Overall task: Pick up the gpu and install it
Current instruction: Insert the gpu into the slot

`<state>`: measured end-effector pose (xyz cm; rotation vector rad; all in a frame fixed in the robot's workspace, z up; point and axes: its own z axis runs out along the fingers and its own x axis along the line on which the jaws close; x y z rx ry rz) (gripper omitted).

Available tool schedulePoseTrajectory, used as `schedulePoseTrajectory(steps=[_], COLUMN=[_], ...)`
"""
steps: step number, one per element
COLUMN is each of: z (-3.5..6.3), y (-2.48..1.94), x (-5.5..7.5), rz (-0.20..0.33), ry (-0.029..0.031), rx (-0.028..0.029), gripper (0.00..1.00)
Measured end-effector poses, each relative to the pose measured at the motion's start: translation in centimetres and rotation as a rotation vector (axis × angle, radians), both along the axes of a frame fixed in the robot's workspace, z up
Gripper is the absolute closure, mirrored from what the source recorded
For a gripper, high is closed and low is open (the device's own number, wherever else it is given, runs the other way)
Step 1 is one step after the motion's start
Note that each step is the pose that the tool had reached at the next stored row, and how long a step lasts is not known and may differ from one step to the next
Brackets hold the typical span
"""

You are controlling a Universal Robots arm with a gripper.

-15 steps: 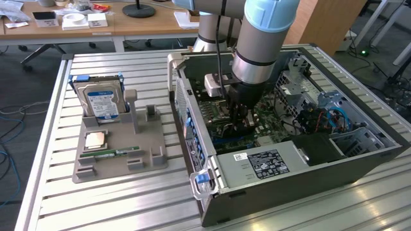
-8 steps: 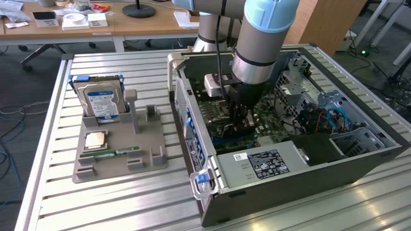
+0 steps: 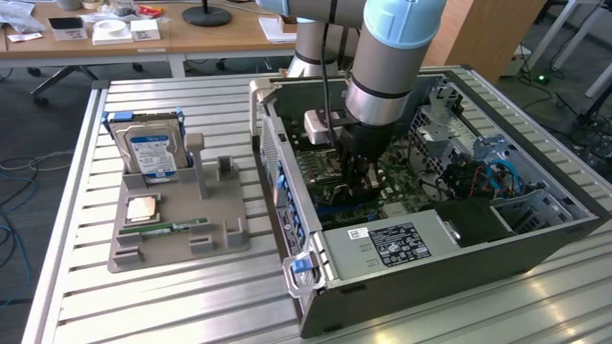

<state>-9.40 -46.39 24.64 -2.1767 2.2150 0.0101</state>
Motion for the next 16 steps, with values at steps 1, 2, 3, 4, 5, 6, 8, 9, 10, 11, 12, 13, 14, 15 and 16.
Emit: schedulePoseTrajectory(steps=[1, 2, 3, 4, 5, 6, 8, 9, 10, 11, 12, 13, 14, 15, 16], z=[0.04, 0.13, 0.23, 0.36, 0.48, 0.59, 0.59, 0.59, 0.59, 0.59, 0.59, 0.60, 0.60, 0.61, 0.62], y=[0.00, 0.00, 0.00, 0.00, 0.00, 0.01, 0.01, 0.01, 0.01, 0.01, 0.02, 0.02, 0.02, 0.02, 0.02], x=[0.00, 0.00, 0.00, 0.00, 0.00, 0.00, 0.00, 0.00, 0.00, 0.00, 0.00, 0.00, 0.00, 0.00, 0.00], rz=[0.000, 0.000, 0.000, 0.000, 0.000, 0.000, 0.000, 0.000, 0.000, 0.000, 0.000, 0.000, 0.000, 0.000, 0.000], ry=[0.0001, 0.0001, 0.0000, 0.0000, 0.0000, -0.0001, -0.0002, -0.0002, -0.0003, -0.0002, -0.0002, -0.0002, -0.0002, -0.0003, -0.0002], rx=[-0.0002, -0.0003, -0.0001, -0.0001, 0.0000, -0.0001, 0.0001, 0.0001, 0.0001, -0.0001, -0.0004, -0.0005, -0.0006, -0.0015, -0.0030], gripper=[0.67, 0.67, 0.67, 0.67, 0.67, 0.67, 0.67, 0.67, 0.67, 0.67, 0.67, 0.67, 0.67, 0.67, 0.67])
